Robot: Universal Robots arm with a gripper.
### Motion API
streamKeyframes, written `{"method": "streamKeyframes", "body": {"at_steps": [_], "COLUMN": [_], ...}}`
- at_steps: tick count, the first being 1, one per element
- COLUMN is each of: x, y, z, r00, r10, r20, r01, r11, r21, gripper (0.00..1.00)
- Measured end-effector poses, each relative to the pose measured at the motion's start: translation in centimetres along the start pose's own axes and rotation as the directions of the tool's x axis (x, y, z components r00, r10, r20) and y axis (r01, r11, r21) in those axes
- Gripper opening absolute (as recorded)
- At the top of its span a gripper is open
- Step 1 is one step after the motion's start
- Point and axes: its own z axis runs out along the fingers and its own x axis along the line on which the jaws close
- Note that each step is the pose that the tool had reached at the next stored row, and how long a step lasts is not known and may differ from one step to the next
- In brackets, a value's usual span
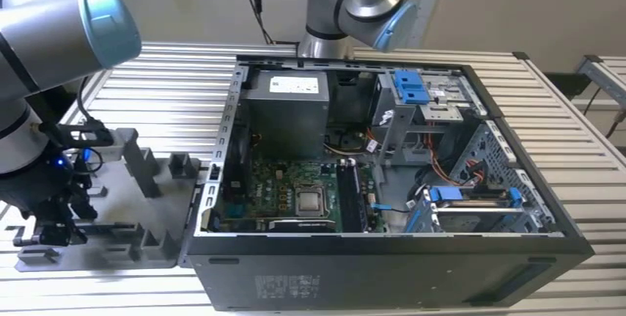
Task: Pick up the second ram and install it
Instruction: 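Pick up the second ram and move it above second insertion slot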
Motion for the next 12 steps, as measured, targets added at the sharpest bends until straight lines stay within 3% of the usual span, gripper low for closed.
{"method": "streamKeyframes", "body": {"at_steps": [6,8,9,11,12], "x": [0.0,0.0,0.0,0.0,0.0], "y": [0.02,0.02,0.03,0.03,0.04], "z": [0.0,0.0,0.0,0.0,0.0], "r00": [1.0,1.0,1.0,1.0,1.0], "r10": [0.0,0.0,0.0,0.0,0.0], "r20": [0.0,0.0,0.0,0.0,0.0], "r01": [0.0,0.0,0.0,0.0,0.0], "r11": [1.0,1.0,1.0,1.0,1.0], "r21": [0.0,0.0,0.0,0.0,0.0], "gripper": [0.45,0.33,0.33,0.21,0.21]}}
